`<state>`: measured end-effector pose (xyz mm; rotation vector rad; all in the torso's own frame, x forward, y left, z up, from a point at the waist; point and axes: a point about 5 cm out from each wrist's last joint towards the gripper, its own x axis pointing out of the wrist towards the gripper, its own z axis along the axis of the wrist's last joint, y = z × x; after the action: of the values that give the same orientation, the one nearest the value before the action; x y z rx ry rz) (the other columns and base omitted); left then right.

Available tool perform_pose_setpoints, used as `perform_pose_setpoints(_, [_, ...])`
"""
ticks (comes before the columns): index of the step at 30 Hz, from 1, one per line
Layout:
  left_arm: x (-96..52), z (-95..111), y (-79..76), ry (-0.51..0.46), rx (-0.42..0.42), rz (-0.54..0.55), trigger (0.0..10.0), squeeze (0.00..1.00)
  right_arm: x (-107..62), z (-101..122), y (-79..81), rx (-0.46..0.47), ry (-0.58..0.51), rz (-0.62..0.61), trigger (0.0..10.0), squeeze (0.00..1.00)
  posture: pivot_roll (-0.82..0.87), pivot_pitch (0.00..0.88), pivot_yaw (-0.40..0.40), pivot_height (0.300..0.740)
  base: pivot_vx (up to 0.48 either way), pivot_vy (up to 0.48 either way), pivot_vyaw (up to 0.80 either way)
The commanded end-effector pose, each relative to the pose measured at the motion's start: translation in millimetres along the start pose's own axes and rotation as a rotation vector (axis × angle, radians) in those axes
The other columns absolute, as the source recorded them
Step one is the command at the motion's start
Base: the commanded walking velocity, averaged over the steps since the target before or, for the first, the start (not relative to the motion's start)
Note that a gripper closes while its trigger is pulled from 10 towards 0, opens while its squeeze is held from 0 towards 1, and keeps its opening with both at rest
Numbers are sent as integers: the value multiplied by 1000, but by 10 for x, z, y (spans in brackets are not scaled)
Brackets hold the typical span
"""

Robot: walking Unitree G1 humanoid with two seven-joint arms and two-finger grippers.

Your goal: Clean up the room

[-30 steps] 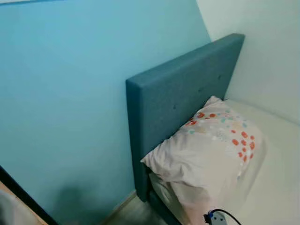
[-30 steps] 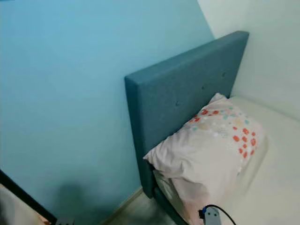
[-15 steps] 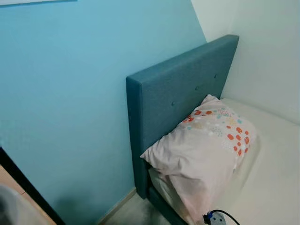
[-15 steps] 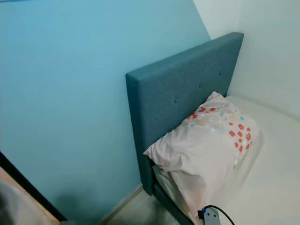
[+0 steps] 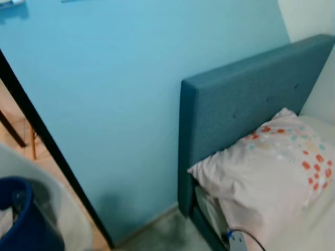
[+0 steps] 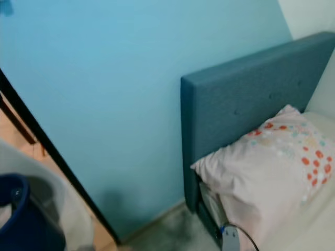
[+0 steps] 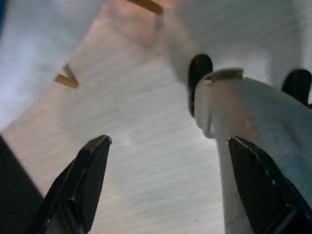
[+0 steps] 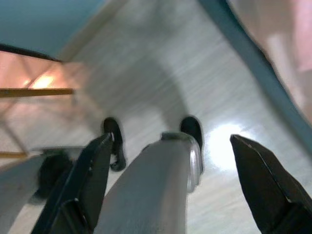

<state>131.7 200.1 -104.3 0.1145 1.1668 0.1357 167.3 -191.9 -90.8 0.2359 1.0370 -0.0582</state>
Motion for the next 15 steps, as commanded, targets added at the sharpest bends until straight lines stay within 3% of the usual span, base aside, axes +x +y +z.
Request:
perform_pose_setpoints(1, [-3,-49,45,17,15,4,10000,0,0,-83,30,12,21,-6,10000,0,-28,0,-34,740,0,0,0])
perform_pose_setpoints(7, [-4,-61,42,20,14,5,10000,0,12,-86,93,19,20,19,10000,0,-28,0,-34,740,0,0,0])
perform_pose_setpoints(11, [-4,-65,38,22,13,4,10000,0,13,-95,114,-34,25,36,10000,0,-28,0,-36,740,0,0,800])
perform_pose_setpoints(15, [-5,-65,35,22,12,3,10000,0,10,-109,118,-11,25,47,10000,0,-29,0,-36,740,0,0,800])
